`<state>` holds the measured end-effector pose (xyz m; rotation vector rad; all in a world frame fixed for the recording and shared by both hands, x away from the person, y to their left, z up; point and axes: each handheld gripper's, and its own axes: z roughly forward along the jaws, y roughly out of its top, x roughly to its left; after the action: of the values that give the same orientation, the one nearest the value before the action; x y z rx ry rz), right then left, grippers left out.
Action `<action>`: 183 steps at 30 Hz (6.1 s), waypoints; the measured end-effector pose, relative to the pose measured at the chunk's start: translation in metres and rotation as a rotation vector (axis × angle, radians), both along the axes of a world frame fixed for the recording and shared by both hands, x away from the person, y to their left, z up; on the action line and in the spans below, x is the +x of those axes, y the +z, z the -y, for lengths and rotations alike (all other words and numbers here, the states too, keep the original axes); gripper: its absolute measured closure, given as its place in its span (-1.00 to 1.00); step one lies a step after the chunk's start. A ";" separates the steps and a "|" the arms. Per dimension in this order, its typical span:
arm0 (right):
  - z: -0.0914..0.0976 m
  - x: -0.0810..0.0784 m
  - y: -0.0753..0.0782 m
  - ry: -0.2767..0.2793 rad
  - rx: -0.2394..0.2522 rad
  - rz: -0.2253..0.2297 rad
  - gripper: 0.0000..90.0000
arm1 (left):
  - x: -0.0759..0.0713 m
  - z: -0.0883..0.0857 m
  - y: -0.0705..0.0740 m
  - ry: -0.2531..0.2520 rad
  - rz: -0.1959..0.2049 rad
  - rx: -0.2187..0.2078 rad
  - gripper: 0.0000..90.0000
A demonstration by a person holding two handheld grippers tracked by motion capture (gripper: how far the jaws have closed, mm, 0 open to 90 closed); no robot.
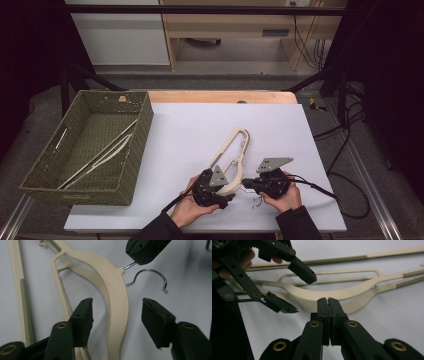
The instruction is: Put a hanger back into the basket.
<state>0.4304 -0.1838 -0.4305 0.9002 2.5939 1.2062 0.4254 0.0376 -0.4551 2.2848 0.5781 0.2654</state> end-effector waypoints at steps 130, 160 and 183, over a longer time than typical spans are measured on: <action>0.066 -0.004 0.011 -0.314 0.228 0.157 -0.94 | 0.021 -0.270 0.213 0.323 0.324 -0.198 0.91; 0.065 -0.003 0.010 -0.309 0.215 0.153 -0.94 | 0.056 -0.365 0.159 0.446 0.315 -0.008 0.91; 0.063 -0.003 0.009 -0.301 0.209 0.153 -0.92 | 0.065 -0.361 0.088 0.456 0.232 0.100 0.90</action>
<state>0.4274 -0.2471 -0.4218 1.1391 2.1488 1.4110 0.4899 0.3985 -0.3675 2.1501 0.9757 0.7840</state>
